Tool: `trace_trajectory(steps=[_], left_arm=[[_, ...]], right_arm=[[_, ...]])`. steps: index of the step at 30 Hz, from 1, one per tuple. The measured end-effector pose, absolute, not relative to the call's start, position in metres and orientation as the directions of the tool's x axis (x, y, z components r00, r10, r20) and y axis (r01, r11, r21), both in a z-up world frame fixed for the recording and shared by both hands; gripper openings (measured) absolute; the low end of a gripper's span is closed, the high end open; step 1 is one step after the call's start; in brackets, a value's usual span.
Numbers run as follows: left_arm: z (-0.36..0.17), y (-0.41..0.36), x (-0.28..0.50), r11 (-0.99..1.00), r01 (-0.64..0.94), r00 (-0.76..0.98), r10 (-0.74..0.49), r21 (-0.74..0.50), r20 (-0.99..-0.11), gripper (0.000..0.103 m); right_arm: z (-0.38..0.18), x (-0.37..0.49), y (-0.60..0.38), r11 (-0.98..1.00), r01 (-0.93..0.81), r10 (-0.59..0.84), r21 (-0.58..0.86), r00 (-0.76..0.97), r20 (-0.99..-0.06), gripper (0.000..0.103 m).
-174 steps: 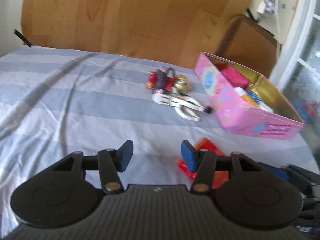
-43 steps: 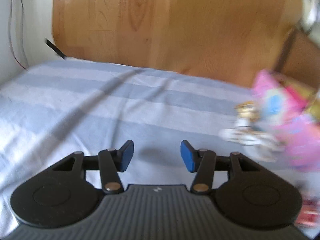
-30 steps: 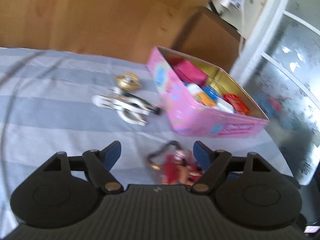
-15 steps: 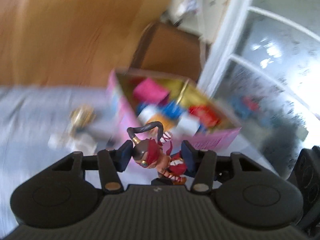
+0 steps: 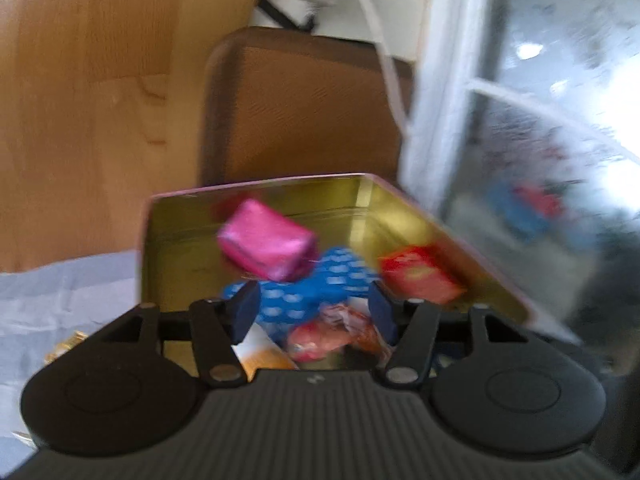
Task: Organize rigid objects
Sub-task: 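Carry the red figurine into the pink tin and open the left gripper, then move the open left gripper toward the white plastic clip on the bed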
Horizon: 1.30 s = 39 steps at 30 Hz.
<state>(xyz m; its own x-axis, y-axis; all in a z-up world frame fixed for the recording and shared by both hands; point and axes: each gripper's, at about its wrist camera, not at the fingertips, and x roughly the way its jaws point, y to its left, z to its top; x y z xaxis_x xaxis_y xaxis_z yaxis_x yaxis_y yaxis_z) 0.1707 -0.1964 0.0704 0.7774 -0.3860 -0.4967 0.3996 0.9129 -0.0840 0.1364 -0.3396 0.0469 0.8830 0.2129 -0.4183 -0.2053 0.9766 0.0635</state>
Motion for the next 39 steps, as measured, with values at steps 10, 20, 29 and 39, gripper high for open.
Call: trace_trajectory(steps=[10, 20, 29, 39], left_arm=[[0.07, -0.159, 0.156, 0.974, 0.22, 0.834, -0.16, 0.052, -0.528, 0.068], [0.066, -0.103, 0.115, 0.985, 0.147, 0.862, -0.085, 0.086, -0.5, 0.072], [0.049, -0.031, 0.1, 0.998, 0.024, 0.849, 0.007, 0.051, -0.528, 0.072], [0.022, 0.015, 0.091, 0.998, -0.057, 0.825, 0.05, 0.005, -0.563, 0.072]], right_arm=[[0.05, 0.112, -0.371, 0.969, -0.135, 0.206, 0.206, 0.904, -0.374, 0.047], [0.079, 0.077, -0.348, 0.949, -0.207, 0.279, 0.238, 0.902, -0.329, 0.047], [0.088, 0.065, -0.288, 0.93, -0.309, 0.361, 0.198, 0.868, -0.341, 0.047], [0.079, 0.054, -0.232, 0.918, -0.373, 0.395, 0.134, 0.831, -0.392, 0.047]])
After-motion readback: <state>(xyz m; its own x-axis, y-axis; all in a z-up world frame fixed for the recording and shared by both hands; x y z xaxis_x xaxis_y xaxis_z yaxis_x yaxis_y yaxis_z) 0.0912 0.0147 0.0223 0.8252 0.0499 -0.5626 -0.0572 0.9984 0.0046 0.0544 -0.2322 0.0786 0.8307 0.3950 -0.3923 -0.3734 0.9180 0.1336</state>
